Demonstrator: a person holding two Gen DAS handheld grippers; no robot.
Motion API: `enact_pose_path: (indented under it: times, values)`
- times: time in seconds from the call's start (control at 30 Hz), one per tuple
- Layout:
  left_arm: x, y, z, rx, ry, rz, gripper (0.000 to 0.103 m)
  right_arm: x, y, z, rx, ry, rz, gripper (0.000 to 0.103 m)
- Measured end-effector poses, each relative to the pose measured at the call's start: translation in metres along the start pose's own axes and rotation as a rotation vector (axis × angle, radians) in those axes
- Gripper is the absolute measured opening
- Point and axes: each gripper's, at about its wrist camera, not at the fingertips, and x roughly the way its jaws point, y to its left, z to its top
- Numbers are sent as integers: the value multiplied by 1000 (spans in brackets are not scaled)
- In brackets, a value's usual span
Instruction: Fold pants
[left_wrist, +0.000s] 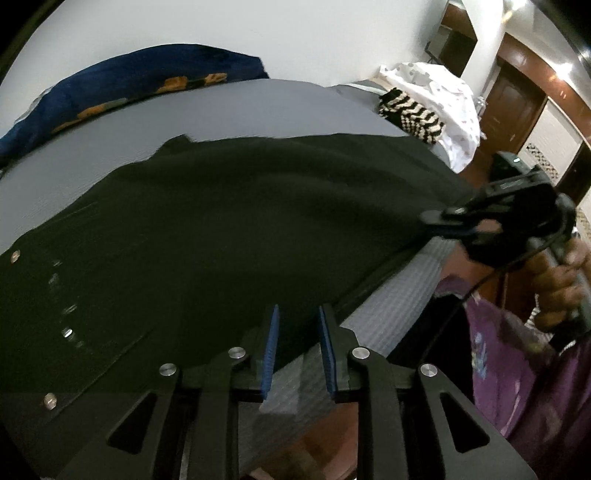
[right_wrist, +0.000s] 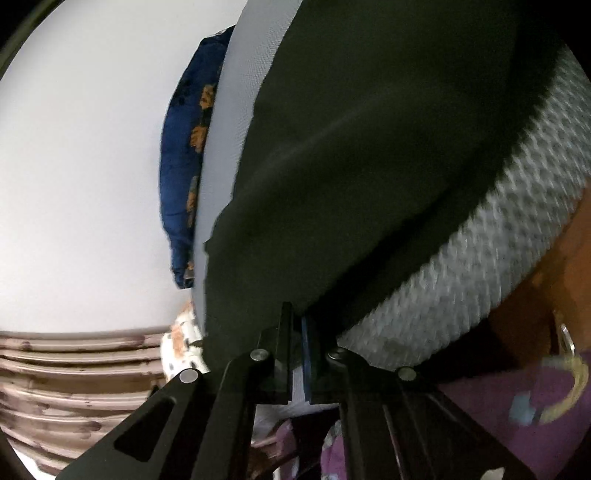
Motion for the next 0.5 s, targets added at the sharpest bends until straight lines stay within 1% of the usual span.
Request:
enact_pose_path:
  times: [0.1, 0.13, 0.23, 0.27, 0.3, 0.33, 0.37, 0.4, 0.47, 0.5]
  values:
    - [-6, 12, -9, -13, 8, 16, 23, 0, -5, 0, -13, 3, -29, 5]
    - [-7, 15, -11, -22, 9, 17, 23, 5, -15, 4, 16, 3, -36, 5]
    - [-9, 22, -12, -49, 11, 18, 23, 14, -28, 12, 68, 4, -18, 2]
    - [-10, 22, -13, -43, 11, 27, 23, 14, -29, 13, 78, 6, -11, 3]
    - [-11, 22, -14, -34, 10, 35, 23, 13, -28, 12, 85, 9, 4, 7]
    - [-11, 22, -15, -25, 11, 40, 23, 11, -26, 11, 80, 17, 21, 13]
    - [-11, 24, -17, -25, 10, 39, 23, 10, -24, 10, 70, 21, 27, 20]
    - [-12, 25, -18, -28, 8, 35, 23, 10, -22, 8, 61, 25, 32, 24]
    - [-13, 27, -19, -34, 3, 30, 23, 12, -15, 4, 43, 36, 55, 40]
    - [-13, 28, -20, -34, 1, 29, 23, 15, -13, 3, 37, 40, 63, 42]
